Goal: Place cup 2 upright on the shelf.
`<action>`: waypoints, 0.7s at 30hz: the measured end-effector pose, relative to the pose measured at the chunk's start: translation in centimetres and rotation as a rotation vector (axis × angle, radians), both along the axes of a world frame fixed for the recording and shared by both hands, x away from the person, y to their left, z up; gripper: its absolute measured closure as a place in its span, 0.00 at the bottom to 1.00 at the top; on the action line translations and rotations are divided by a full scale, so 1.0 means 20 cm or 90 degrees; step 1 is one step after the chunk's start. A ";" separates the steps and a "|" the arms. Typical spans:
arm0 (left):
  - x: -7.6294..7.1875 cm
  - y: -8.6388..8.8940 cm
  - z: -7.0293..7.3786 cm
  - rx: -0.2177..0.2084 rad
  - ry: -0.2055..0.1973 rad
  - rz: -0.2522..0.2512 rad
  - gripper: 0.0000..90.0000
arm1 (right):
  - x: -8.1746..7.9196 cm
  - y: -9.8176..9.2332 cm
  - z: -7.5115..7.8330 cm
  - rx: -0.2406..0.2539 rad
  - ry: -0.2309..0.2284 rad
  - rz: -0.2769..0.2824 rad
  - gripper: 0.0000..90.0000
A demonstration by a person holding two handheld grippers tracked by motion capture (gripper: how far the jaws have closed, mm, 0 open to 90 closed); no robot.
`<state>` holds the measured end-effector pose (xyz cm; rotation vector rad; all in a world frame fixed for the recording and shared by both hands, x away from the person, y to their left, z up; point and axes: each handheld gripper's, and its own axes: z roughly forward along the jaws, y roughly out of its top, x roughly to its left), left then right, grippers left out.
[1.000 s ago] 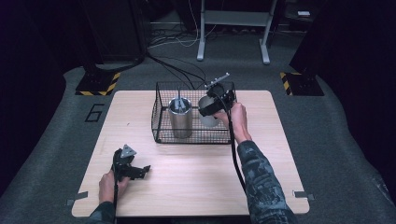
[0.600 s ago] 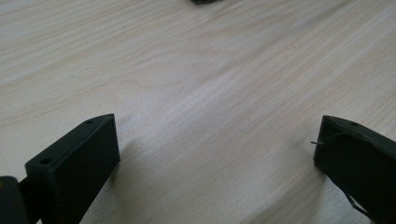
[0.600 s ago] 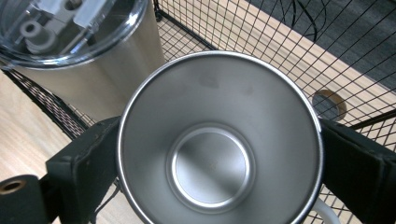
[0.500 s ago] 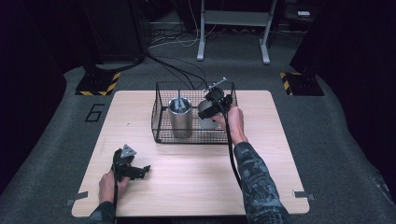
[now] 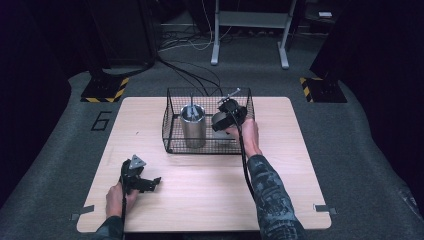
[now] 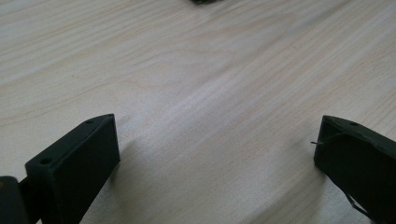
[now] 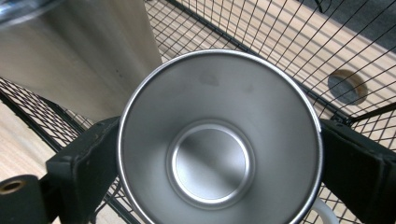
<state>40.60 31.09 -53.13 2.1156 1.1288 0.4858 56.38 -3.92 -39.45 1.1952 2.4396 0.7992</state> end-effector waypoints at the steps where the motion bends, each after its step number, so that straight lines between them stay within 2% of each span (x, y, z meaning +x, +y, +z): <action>1: 0.00 0.00 0.00 -0.002 0.001 -0.002 0.00 | 0.00 0.01 -0.01 -0.002 0.001 -0.003 0.06; 6: 0.00 0.00 0.00 -0.002 0.000 -0.001 0.00 | 0.01 0.02 -0.04 -0.013 0.008 0.002 0.06; 17: 0.00 0.00 0.00 -0.001 -0.001 -0.001 0.00 | 0.01 0.04 -0.08 -0.012 0.021 -0.003 0.06; 21: 0.00 0.00 0.00 -0.002 -0.001 0.000 0.00 | 0.02 0.04 -0.10 -0.023 0.025 -0.003 0.06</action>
